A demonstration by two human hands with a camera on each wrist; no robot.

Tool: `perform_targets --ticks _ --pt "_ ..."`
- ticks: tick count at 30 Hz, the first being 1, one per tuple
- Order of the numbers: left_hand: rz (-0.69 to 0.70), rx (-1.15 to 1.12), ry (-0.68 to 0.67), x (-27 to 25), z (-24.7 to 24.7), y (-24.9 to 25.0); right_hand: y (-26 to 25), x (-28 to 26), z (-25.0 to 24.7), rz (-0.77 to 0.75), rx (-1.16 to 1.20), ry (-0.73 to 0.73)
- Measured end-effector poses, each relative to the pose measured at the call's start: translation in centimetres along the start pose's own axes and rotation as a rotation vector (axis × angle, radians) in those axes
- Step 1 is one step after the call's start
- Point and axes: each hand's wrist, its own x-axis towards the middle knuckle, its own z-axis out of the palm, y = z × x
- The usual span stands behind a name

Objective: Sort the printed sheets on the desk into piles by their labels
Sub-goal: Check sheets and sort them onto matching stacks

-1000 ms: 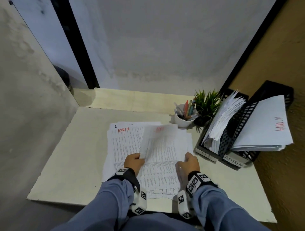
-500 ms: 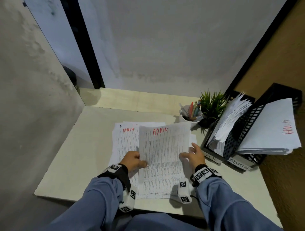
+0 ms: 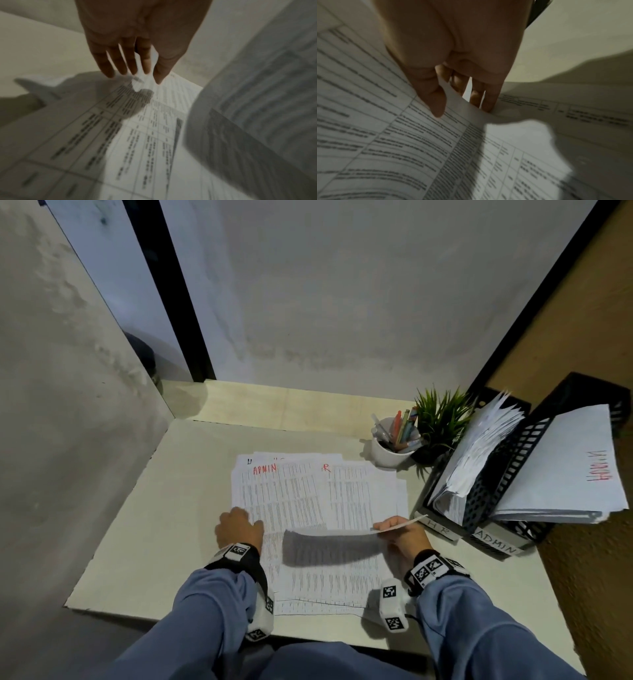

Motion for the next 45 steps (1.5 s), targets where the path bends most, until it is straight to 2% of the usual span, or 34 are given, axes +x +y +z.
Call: perform_targets --ticks 2,5,11,15,16,19,23,28,31,33,34,36,39,42,45 --pt "-0.137 -0.06 -0.005 0.8 0.2 -0.8 0.4 -0.3 0.0 0.015 -0.015 -0.024" --pt "-0.188 -0.195 -0.035 0.9 0.1 -0.9 0.4 -0.4 0.2 0.022 -0.036 0.003" --pt "-0.008 -0.188 0.065 1.4 -0.8 -1.0 0.4 -0.4 0.3 -0.006 -0.055 -0.008" --pt "0.118 -0.185 0.131 0.8 -0.8 -0.8 0.4 -0.8 0.8 -0.085 -0.113 -0.029" --pt "0.141 -0.22 0.155 0.5 -0.8 -0.7 0.3 -0.8 0.8 -0.086 -0.14 -0.03" --pt "0.144 -0.451 0.181 0.0 -0.7 -0.6 -1.4 -1.8 1.0 0.035 -0.239 -0.047" --pt "0.039 -0.724 0.028 -0.4 0.0 -0.2 -3.3 -3.4 1.8 0.053 -0.312 -0.059" --pt "-0.033 -0.797 -0.197 -1.2 1.4 1.3 -3.7 -4.2 2.5 0.046 -0.26 -0.006" --pt "-0.08 -0.848 -0.296 -1.2 1.9 1.6 -3.4 -4.1 2.7 0.055 -0.148 0.047" --pt "-0.059 -0.93 -0.364 -1.3 2.1 2.0 -3.8 -3.8 3.0 0.063 -0.12 0.084" --pt "-0.05 -0.946 -0.4 -1.6 2.0 2.5 -4.1 -3.7 3.3 0.066 -0.123 0.07" --pt "0.045 -0.954 -0.391 -3.1 0.9 4.4 -4.9 -3.6 4.2 0.051 -0.12 0.0" --pt "0.234 -0.913 -0.258 -4.6 -0.6 6.9 -6.9 -4.6 6.2 -0.099 -0.209 -0.039" --pt "0.392 -0.796 -0.091 -4.9 -2.3 9.1 -9.4 -5.6 8.0 -0.413 -0.254 -0.036" --pt "0.439 -0.771 -0.018 -5.0 -3.4 10.4 -10.0 -5.9 8.5 -0.606 -0.201 0.036"
